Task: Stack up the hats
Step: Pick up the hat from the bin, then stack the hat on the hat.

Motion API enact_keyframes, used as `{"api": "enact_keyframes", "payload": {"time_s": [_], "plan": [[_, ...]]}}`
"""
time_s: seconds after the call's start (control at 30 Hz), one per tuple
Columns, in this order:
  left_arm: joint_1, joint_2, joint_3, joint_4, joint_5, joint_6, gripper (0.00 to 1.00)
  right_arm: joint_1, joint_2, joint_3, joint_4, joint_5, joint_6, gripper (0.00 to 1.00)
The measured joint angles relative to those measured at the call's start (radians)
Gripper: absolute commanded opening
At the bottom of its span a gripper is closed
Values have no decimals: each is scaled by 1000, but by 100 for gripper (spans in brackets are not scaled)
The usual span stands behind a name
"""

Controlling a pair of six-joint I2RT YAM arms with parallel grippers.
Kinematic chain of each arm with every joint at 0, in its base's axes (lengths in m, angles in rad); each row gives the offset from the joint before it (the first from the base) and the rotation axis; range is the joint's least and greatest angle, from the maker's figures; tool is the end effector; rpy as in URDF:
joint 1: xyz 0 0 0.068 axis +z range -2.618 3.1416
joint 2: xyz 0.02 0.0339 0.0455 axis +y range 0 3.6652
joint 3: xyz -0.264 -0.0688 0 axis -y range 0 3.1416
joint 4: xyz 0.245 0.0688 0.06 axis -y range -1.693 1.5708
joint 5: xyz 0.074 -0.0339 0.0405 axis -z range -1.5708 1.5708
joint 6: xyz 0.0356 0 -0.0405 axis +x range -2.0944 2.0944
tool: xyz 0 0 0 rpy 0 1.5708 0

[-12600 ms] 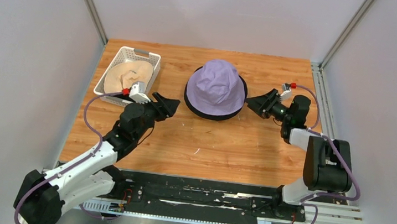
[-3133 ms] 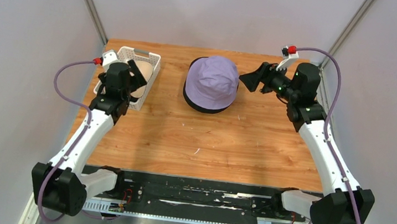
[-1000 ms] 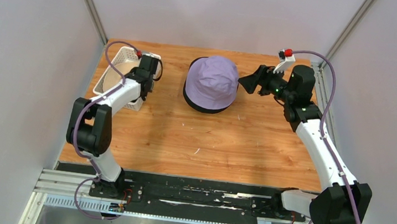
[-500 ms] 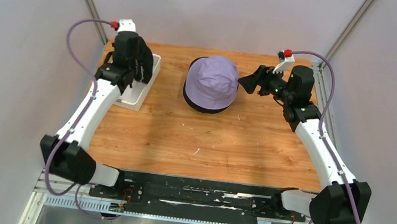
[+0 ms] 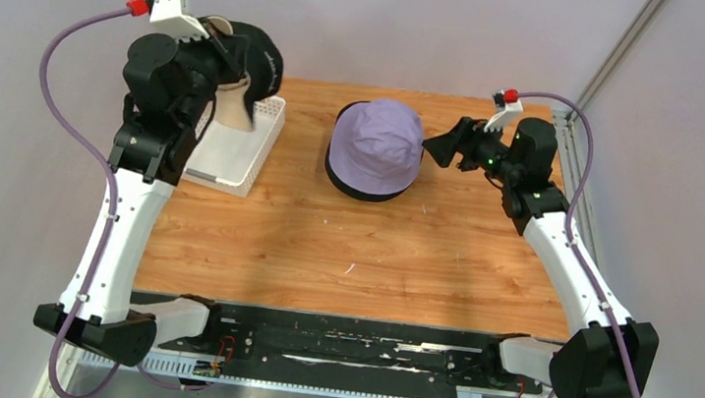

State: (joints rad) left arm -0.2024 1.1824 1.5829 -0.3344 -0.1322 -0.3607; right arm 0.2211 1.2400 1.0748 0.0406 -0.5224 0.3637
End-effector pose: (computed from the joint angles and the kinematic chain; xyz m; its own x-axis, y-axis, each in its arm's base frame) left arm 0.2275 -0.0419 0.5158 0.0357 -0.3645 -0.9305 0.0887 0.9286 -0.3603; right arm 0.2789 0.0809 0.3690 -0.3528 0.2367 -0.9053 -0.5859 0.6984 0.4109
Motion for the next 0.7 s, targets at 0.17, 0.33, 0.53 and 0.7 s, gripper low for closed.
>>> {"api": "enact_keyframes", "payload": {"time_s": [0.17,0.33,0.53,0.7], "plan": [[0,25,9,168,248,-198,0,-19,-6,-12,1,-4,9,76],[0,134,71,350,430,-388,0,-78,-29,-34,12,-14,22,76],[0,310,195,568,544,-548,0,-130,-35,-55,26,-40,45,77],[-8,500,349,742,591,-656,0,-159,-36,-59,37,-64,58,77]]}}
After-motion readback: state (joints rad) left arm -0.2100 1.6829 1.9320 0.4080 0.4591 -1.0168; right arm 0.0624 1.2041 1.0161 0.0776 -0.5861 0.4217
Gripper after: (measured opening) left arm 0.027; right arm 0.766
